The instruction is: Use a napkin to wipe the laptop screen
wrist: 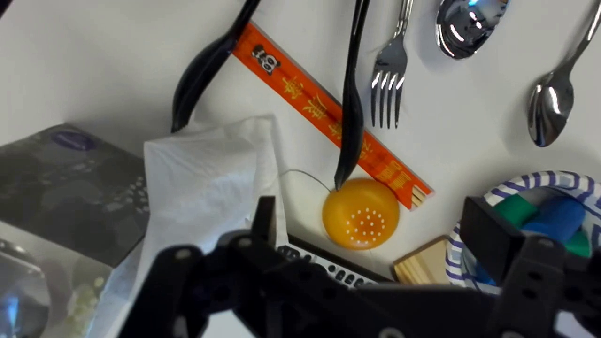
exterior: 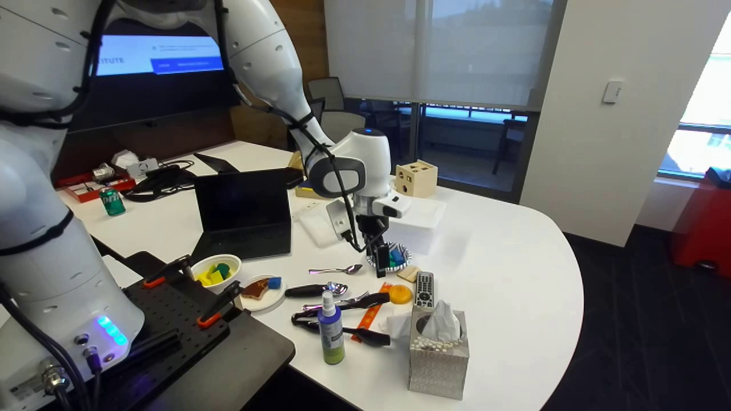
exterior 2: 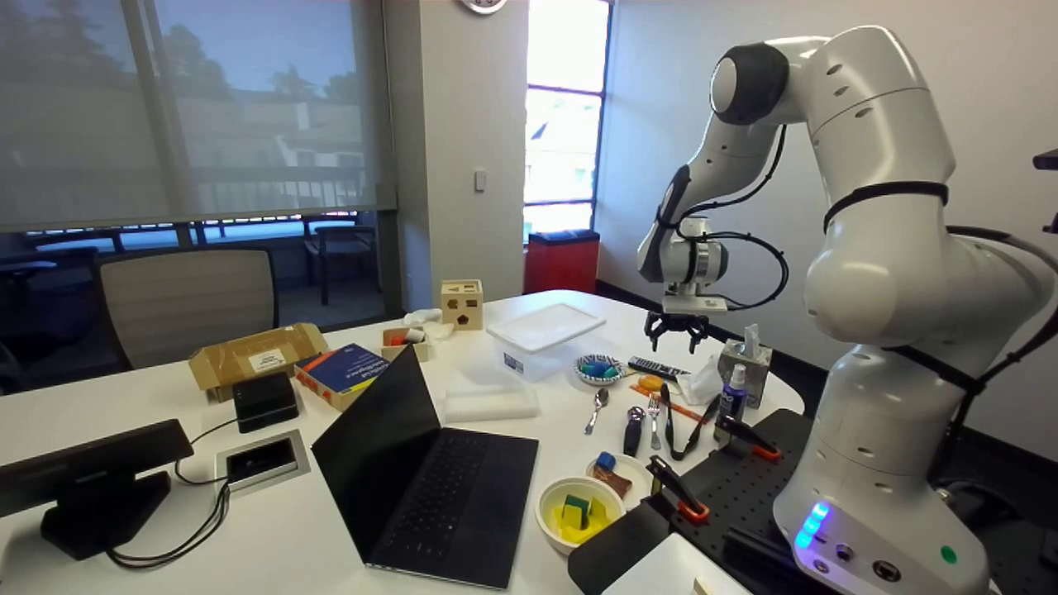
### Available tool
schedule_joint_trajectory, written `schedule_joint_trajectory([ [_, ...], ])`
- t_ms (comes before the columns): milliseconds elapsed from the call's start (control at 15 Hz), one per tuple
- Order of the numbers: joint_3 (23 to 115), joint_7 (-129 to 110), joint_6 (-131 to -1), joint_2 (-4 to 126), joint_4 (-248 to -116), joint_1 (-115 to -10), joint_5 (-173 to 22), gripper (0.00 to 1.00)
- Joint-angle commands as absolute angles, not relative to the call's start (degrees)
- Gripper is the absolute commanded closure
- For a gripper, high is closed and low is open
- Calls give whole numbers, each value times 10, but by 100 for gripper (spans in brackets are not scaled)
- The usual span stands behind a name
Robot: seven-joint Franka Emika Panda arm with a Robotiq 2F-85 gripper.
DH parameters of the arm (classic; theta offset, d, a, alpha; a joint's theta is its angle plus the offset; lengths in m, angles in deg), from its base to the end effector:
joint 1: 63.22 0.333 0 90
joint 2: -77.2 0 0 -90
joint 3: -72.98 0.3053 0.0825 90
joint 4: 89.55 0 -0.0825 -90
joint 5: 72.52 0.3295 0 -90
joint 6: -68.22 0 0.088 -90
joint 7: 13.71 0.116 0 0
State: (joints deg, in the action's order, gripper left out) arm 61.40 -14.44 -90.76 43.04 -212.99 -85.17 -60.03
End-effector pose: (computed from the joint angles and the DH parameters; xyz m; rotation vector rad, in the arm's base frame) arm 0.4392 -0.3035 0.1591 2.8903 -1.1181 0.0533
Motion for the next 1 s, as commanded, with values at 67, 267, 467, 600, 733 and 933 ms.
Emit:
schedule_joint_trajectory([
  [67, 616, -112, -900, 396, -2105, -876, -580, 0],
  [267, 611, -102, -896, 371, -2082, -888, -577, 0],
  [467, 609, -91, -892, 355, -2064, -898, -574, 0],
  [600, 607, -78, -895, 353, -2068, -899, -569, 0],
  [733, 596, -55, -899, 351, -2076, -890, -568, 0],
  [933, 576, -18, -898, 338, -2075, -882, -568, 0],
])
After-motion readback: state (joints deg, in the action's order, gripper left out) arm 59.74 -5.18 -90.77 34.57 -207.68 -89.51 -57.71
